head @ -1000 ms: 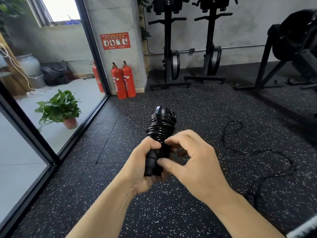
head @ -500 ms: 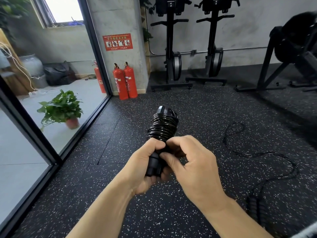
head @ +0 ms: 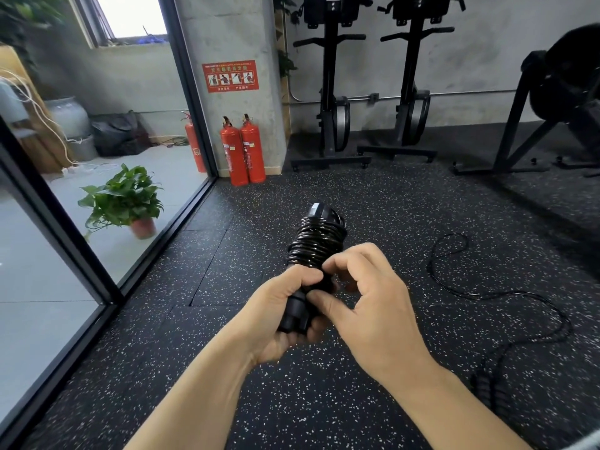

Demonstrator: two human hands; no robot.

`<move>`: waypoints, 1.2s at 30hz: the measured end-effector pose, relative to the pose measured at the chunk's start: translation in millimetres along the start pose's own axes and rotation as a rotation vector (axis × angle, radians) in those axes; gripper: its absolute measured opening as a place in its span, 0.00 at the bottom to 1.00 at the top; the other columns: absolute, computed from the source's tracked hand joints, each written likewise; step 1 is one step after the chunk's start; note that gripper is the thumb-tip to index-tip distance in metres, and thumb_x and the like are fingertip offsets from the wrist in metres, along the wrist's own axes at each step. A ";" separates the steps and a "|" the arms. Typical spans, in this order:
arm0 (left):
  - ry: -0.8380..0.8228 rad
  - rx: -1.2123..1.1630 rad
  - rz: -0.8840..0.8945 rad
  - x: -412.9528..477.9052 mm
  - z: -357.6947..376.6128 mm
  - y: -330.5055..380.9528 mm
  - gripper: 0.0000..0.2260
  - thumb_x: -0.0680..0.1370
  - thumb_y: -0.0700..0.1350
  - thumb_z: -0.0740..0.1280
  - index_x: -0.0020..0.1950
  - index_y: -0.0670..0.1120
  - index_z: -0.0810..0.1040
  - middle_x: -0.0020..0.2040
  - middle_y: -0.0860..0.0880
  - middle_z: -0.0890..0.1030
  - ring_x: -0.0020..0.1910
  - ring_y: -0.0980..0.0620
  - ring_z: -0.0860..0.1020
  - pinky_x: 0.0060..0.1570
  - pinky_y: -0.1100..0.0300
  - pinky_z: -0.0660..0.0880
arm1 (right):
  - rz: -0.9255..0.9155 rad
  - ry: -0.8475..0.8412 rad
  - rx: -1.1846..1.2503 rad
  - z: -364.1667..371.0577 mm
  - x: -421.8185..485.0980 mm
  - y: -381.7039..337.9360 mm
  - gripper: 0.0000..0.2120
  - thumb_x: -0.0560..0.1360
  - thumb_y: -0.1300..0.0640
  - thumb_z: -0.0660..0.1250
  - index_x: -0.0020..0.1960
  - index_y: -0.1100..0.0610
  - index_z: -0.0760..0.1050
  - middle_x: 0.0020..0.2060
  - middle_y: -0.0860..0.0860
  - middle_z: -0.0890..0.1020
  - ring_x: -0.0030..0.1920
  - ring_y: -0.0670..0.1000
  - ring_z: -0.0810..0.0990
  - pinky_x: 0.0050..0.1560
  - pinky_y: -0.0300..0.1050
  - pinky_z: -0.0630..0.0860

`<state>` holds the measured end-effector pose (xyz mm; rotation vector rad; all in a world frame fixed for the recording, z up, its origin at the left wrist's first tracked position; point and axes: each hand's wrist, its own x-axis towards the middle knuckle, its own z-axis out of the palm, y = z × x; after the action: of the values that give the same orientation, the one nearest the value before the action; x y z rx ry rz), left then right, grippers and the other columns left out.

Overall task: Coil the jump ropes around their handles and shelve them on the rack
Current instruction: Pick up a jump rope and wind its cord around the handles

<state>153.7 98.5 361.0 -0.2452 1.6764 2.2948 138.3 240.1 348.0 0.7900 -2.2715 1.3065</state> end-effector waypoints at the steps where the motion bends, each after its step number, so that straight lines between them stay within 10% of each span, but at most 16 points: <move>1: -0.001 0.005 0.000 -0.6 0.0 -0.2 0.05 0.65 0.47 0.73 0.37 0.46 0.85 0.37 0.45 0.77 0.25 0.52 0.73 0.24 0.63 0.70 | 0.012 -0.019 0.004 -0.9 -0.1 -0.1 0.12 0.70 0.54 0.75 0.50 0.50 0.74 0.46 0.41 0.73 0.48 0.45 0.75 0.47 0.39 0.72; 28: 0.056 0.031 -0.011 -0.4 7.8 -5.3 0.13 0.60 0.48 0.69 0.40 0.43 0.80 0.33 0.44 0.75 0.24 0.49 0.72 0.28 0.61 0.68 | 0.114 -0.103 0.068 -11.8 2.0 -6.8 0.13 0.69 0.58 0.76 0.48 0.48 0.75 0.40 0.40 0.76 0.42 0.42 0.74 0.41 0.32 0.70; 36: 0.103 0.055 0.017 3.6 7.5 -8.7 0.11 0.75 0.47 0.60 0.46 0.42 0.77 0.31 0.45 0.75 0.25 0.49 0.73 0.26 0.62 0.68 | 0.183 -0.077 0.094 -11.1 0.7 -4.9 0.12 0.69 0.58 0.77 0.47 0.49 0.77 0.40 0.41 0.78 0.39 0.42 0.74 0.39 0.32 0.71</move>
<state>153.4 108.6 354.4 -0.3436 1.7953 2.2799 141.6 247.7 357.0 0.6869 -2.4056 1.4980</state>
